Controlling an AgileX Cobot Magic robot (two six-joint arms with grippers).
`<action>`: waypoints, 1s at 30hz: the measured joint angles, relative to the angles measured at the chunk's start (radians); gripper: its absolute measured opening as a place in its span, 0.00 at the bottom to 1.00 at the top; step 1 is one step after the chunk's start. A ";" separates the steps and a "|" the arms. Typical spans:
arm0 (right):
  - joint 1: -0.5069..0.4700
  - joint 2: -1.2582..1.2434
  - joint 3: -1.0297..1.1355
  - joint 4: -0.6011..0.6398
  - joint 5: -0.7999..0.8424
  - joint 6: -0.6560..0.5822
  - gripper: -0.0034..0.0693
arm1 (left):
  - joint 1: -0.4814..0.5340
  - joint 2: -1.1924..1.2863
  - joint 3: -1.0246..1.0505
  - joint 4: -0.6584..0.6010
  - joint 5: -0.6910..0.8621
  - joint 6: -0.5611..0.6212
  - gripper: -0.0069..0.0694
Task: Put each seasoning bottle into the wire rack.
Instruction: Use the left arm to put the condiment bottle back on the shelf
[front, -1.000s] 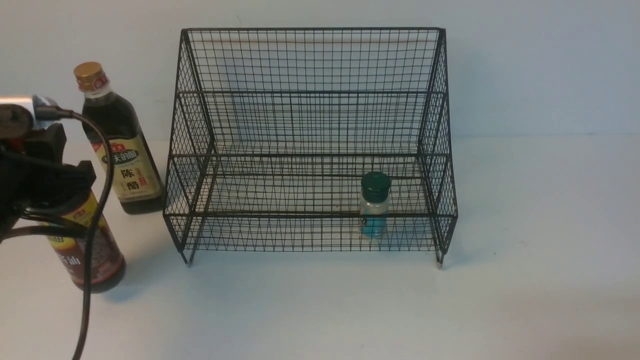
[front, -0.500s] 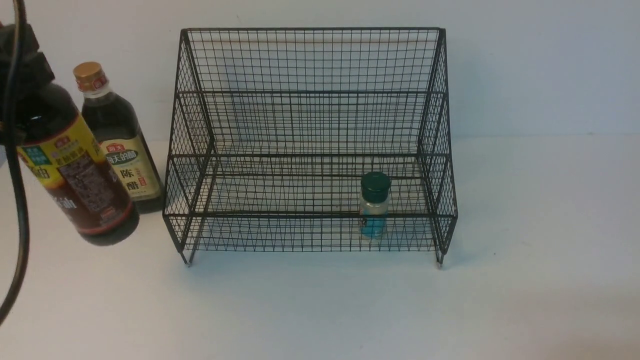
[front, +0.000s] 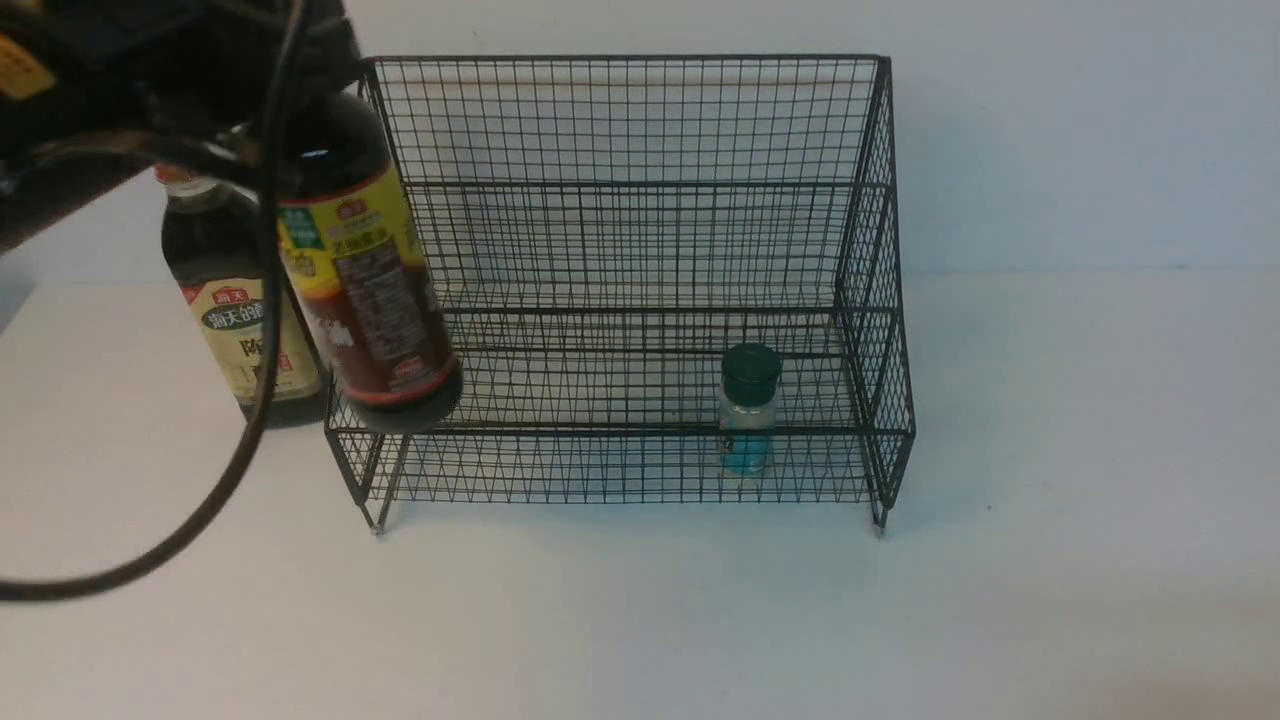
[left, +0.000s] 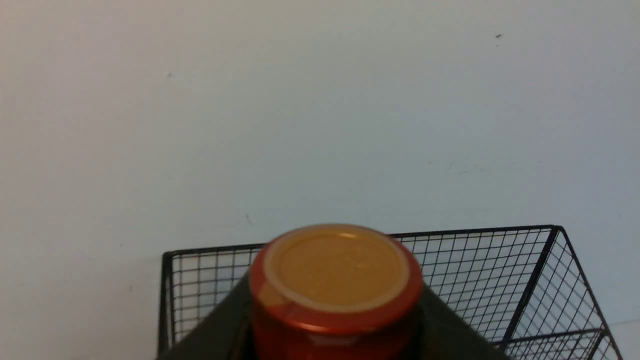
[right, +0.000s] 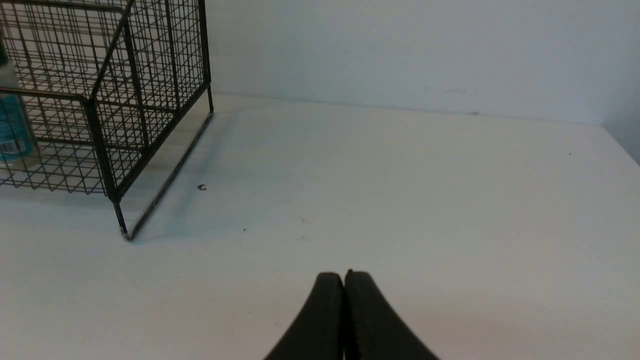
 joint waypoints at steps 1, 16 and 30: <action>0.000 0.000 0.000 0.000 0.000 0.000 0.03 | -0.002 0.011 -0.006 0.000 0.000 0.000 0.44; 0.000 0.000 0.000 0.000 0.000 0.001 0.03 | -0.008 0.337 -0.323 -0.001 -0.024 0.028 0.44; 0.000 0.000 0.000 0.000 0.000 0.001 0.03 | -0.008 0.423 -0.335 -0.001 0.105 0.092 0.44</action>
